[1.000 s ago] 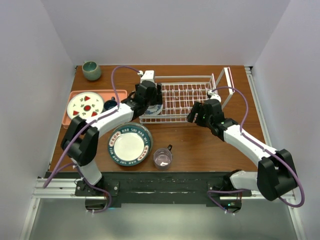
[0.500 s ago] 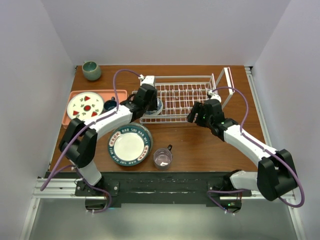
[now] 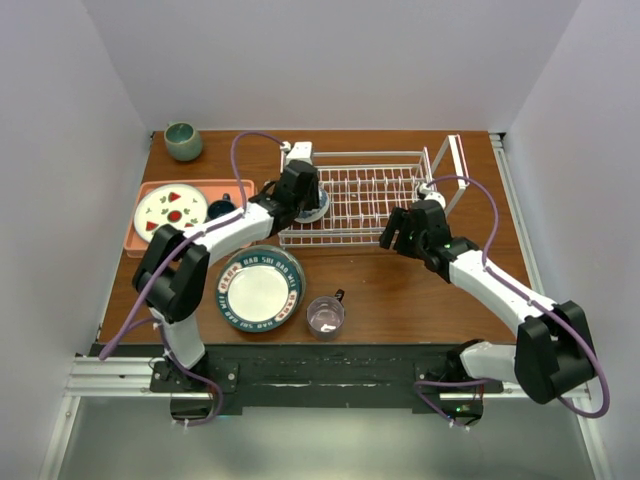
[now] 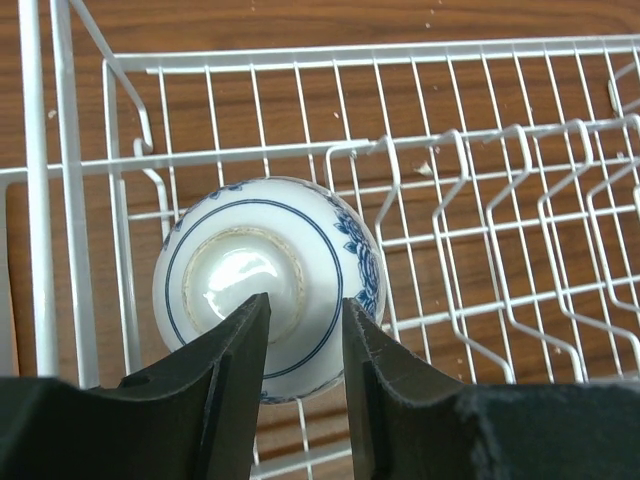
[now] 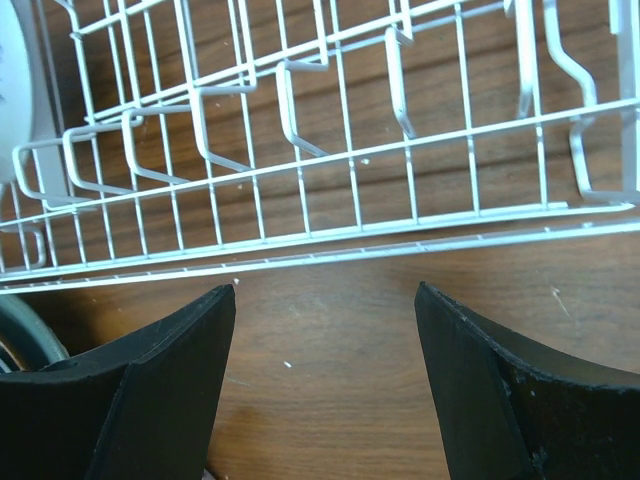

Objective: Load the mixed dishes into the dish rack

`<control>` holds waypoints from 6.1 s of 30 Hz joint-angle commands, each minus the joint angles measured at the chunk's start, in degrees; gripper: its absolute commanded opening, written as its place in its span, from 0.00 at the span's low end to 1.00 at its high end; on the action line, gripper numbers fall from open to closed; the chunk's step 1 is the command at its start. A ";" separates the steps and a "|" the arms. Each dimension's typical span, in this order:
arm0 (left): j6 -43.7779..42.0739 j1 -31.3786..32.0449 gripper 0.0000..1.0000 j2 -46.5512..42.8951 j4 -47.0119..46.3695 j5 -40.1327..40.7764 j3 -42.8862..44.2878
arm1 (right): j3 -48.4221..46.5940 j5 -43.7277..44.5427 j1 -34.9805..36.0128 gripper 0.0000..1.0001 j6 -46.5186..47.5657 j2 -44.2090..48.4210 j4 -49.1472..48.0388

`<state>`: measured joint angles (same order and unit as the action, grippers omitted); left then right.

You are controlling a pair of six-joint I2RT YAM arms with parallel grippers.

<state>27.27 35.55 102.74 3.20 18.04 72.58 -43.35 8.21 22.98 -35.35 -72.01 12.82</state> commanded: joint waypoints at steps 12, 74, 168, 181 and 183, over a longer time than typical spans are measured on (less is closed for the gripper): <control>-1.16 -1.71 0.40 4.14 5.59 5.51 3.36 | -1.74 2.08 -0.22 0.77 0.72 2.66 2.03; 1.47 -2.24 1.00 -33.30 3.91 -0.20 -23.53 | -32.49 9.98 3.47 0.47 10.57 -28.01 9.94; 9.56 -2.15 1.00 -51.15 20.27 3.05 -35.40 | -14.57 -8.65 26.59 0.69 11.01 -7.54 11.78; 6.22 -2.24 1.00 -49.04 18.77 1.12 -33.73 | -14.22 -7.50 32.30 0.68 12.85 -6.13 21.72; 6.13 -2.24 1.00 -49.04 18.77 1.12 -33.90 | -13.43 -7.50 32.48 0.67 12.50 -6.04 21.37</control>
<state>34.89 33.74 53.71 24.18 19.62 36.27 -56.69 -0.69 55.09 -22.96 -80.38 33.19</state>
